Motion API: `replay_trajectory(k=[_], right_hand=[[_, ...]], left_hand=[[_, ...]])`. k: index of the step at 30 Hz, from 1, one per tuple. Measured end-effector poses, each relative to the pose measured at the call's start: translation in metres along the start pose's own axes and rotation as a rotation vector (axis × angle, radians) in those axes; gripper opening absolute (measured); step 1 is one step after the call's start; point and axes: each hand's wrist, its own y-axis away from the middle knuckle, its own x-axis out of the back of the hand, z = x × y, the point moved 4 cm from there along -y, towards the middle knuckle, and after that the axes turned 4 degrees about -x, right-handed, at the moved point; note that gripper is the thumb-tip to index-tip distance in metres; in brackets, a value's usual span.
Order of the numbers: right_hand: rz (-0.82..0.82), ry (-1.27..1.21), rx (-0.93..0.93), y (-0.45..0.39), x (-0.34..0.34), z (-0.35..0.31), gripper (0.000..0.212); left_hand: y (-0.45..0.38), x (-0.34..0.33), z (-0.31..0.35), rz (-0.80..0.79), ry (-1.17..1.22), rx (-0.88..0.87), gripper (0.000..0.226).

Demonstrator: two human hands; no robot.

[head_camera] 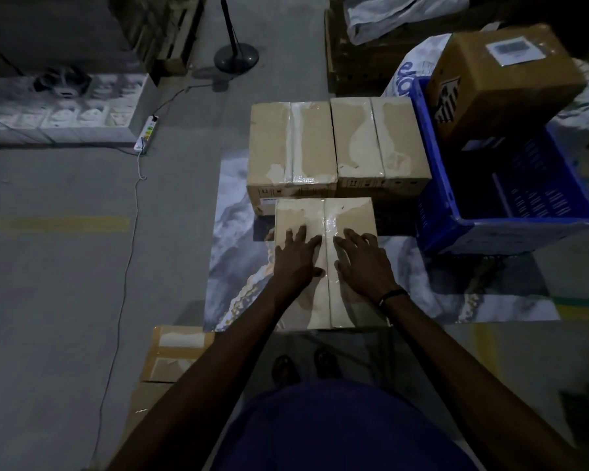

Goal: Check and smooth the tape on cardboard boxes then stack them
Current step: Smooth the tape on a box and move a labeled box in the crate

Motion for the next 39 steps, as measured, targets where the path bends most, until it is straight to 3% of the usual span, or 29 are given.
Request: replay_trajectory(k=[23, 28, 33, 39], right_hand=[[0.049, -0.144, -0.039, 0.056, -0.025, 0.01, 0.055], [0.142, -0.228, -0.088, 0.087, -0.031, 0.025, 0.05], [0.122, -0.495, -0.159, 0.103, -0.048, 0.026, 0.047], [0.167, -0.551, -0.172, 0.109, -0.039, 0.027, 0.045]], left_hand=[[0.074, -0.051, -0.001, 0.149, -0.01, -0.081, 0.058], [0.105, -0.063, -0.018, 0.171, 0.071, -0.135, 0.068], [0.114, -0.074, -0.028, 0.177, 0.114, -0.218, 0.09], [0.119, -0.067, -0.036, 0.259, 0.212, -0.263, 0.085]])
